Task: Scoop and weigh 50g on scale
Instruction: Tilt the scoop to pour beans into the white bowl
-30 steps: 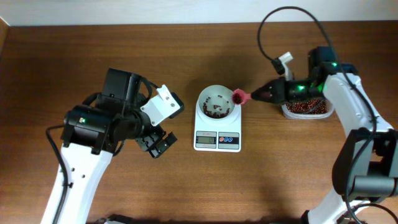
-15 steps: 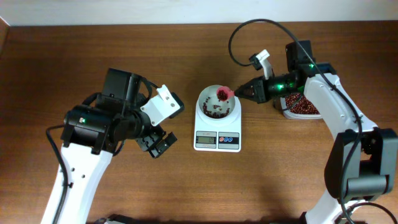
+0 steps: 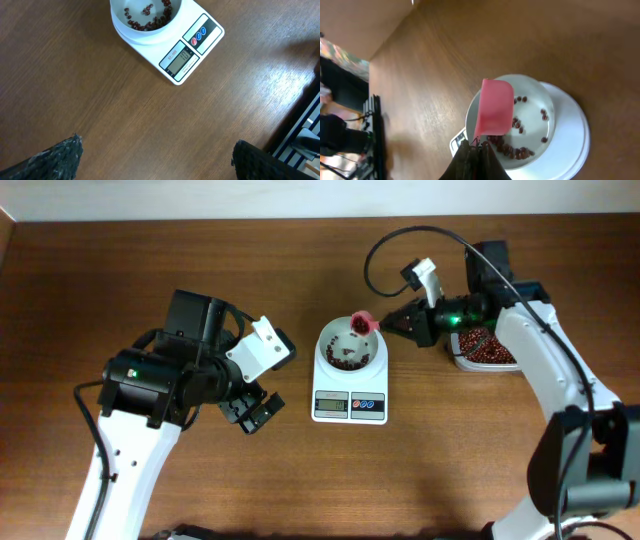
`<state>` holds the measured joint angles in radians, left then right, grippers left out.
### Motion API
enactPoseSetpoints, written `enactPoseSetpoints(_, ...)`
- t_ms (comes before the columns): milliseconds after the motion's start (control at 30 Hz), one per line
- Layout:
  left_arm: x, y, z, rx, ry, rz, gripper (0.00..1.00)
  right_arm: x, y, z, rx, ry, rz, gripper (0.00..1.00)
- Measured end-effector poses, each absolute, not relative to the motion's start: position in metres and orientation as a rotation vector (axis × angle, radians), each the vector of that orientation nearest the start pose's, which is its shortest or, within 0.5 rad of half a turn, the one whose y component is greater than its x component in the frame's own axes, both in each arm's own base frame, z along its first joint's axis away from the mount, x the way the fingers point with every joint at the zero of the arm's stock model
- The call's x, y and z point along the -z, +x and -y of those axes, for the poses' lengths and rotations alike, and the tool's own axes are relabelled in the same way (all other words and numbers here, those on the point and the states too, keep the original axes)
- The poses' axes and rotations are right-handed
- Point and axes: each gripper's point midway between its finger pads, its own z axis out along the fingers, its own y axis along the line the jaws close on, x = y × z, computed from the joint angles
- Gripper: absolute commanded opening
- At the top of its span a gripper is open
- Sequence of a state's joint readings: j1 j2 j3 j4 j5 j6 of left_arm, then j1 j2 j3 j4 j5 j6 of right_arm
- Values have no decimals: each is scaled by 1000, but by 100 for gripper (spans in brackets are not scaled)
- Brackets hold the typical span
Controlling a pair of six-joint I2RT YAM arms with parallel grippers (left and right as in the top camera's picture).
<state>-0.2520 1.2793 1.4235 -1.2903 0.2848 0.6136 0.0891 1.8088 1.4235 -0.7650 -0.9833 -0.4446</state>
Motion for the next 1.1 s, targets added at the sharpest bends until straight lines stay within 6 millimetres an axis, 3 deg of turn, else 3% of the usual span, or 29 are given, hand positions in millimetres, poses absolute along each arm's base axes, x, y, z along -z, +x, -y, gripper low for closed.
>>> enactPoseSetpoints(100,-243,256,116,272,1192,-2382,99,-188,383,-182,-1105,-946,-2120,4)
enactPoseSetpoints(267,-243,256,116,272,1191,-2382,99,-169,382,-185,-941,-1037,-2189,4)
enactPoseSetpoints(367,-243,256,116,272,1192,-2382,99,-168,379,-188,-935,-1063,-2182,4)
enactPoseSetpoints(433,-243,256,116,272,1192,-2382,99,-167,389,-185,-872,-1067,-2168,4)
enactPoseSetpoints(533,-243,256,116,272,1191,-2381,99,-168,380,-188,-915,-1095,-2156,4)
enactPoseSetpoints(600,-243,256,116,272,1192,-2382,99,-166,388,-185,-861,-1084,-2163,4)
enactPoseSetpoints(867,-243,256,116,272,1192,-2382,99,-162,389,-182,-829,-1083,-2190,4)
enactPoseSetpoints(933,-243,256,116,272,1192,-2383,99,-161,378,-184,-876,-1119,-2187,4)
enactPoseSetpoints(1100,-243,256,116,272,1192,-2382,99,-159,376,-193,-831,-1189,-2157,4)
